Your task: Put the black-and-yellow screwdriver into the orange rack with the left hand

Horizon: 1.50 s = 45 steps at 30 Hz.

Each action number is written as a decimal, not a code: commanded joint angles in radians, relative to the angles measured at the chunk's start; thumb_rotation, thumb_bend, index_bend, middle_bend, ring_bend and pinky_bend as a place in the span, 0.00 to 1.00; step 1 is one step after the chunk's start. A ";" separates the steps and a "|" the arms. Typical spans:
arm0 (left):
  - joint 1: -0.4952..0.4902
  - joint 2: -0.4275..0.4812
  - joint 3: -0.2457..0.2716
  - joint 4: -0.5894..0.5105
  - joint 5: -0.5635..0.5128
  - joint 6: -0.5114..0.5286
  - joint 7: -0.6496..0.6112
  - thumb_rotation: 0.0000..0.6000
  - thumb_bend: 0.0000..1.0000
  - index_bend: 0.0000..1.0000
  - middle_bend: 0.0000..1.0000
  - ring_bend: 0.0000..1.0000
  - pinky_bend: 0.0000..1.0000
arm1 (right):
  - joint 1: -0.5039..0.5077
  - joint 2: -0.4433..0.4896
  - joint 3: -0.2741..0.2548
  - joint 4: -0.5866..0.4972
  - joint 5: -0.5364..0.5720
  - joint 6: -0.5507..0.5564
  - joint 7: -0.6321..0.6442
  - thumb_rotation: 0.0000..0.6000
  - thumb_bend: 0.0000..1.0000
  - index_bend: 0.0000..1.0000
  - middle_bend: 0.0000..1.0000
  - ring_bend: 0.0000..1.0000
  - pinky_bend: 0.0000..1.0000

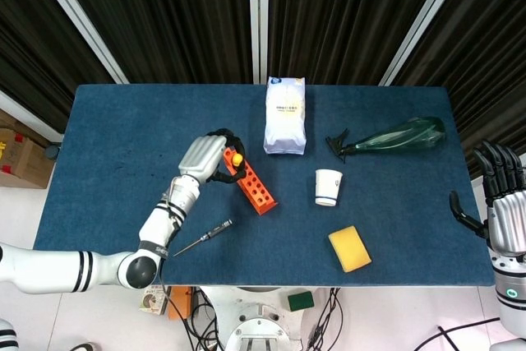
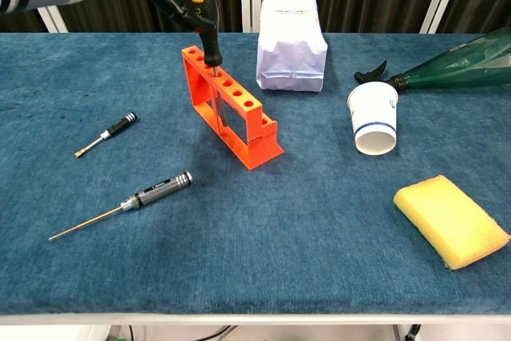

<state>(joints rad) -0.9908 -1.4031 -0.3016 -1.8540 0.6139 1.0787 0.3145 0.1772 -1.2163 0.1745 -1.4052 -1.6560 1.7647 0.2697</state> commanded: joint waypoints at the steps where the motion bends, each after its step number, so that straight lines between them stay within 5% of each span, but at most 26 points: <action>1: 0.002 -0.006 0.004 0.008 0.002 -0.006 0.001 1.00 0.30 0.69 0.40 0.17 0.22 | 0.000 0.001 0.001 0.000 0.002 -0.001 0.001 1.00 0.44 0.00 0.00 0.00 0.00; 14: 0.003 -0.041 0.018 0.042 0.010 -0.028 0.014 1.00 0.30 0.66 0.40 0.17 0.22 | 0.000 -0.003 0.002 0.005 0.006 -0.001 0.007 1.00 0.44 0.00 0.00 0.00 0.00; 45: 0.009 -0.028 0.018 0.016 0.028 -0.066 0.008 1.00 0.30 0.29 0.31 0.15 0.22 | -0.006 0.002 0.006 0.016 0.013 0.008 0.030 1.00 0.44 0.00 0.00 0.00 0.00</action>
<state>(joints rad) -0.9827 -1.4315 -0.2835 -1.8367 0.6409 1.0122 0.3227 0.1711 -1.2146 0.1802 -1.3891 -1.6428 1.7729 0.2998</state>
